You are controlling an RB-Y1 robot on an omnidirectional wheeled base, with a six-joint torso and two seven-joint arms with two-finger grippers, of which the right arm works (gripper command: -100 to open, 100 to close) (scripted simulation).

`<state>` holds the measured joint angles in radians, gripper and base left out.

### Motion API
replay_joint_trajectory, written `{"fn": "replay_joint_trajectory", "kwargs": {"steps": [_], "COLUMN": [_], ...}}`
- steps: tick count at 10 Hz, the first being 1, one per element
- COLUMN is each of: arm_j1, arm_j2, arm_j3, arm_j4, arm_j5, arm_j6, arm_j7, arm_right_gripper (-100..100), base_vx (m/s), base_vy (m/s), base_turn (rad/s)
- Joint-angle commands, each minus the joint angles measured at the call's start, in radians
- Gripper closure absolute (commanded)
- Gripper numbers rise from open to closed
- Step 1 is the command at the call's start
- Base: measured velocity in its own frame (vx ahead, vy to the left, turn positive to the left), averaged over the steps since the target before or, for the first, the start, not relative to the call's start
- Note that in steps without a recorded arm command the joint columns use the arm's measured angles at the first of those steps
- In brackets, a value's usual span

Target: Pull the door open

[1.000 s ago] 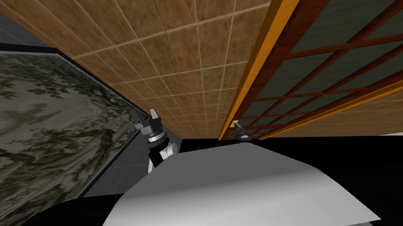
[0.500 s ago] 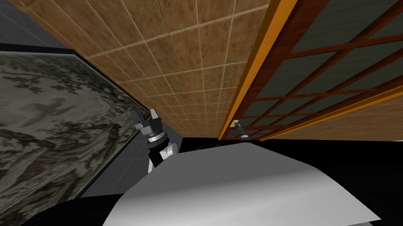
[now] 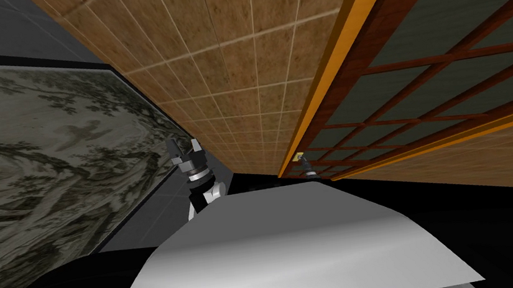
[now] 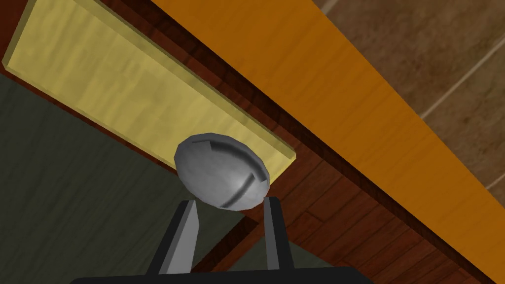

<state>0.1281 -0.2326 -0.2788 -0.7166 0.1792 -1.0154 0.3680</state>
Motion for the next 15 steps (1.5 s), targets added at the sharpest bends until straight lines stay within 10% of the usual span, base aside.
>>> {"fn": "replay_joint_trajectory", "kwargs": {"steps": [1, 2, 3, 15], "arm_j1": [-0.004, -0.006, 0.006, 0.064], "arm_j2": [0.002, 0.001, -0.001, -0.016], "arm_j3": [0.007, 0.013, 0.001, -0.049], "arm_j4": [-0.002, -0.001, 0.001, 0.009], "arm_j5": [-0.01, -0.028, -0.009, 0.057], "arm_j6": [0.001, 0.003, -0.007, -0.065], "arm_j7": [-0.038, -0.073, -0.015, 0.258], "arm_right_gripper": [100, 100, -100, -100], "base_vx": [-0.043, -0.046, -0.022, 0.0], "base_vy": [-0.022, -0.017, 0.01, 0.031], "base_turn": [0.038, 0.071, -0.014, -0.029]}}
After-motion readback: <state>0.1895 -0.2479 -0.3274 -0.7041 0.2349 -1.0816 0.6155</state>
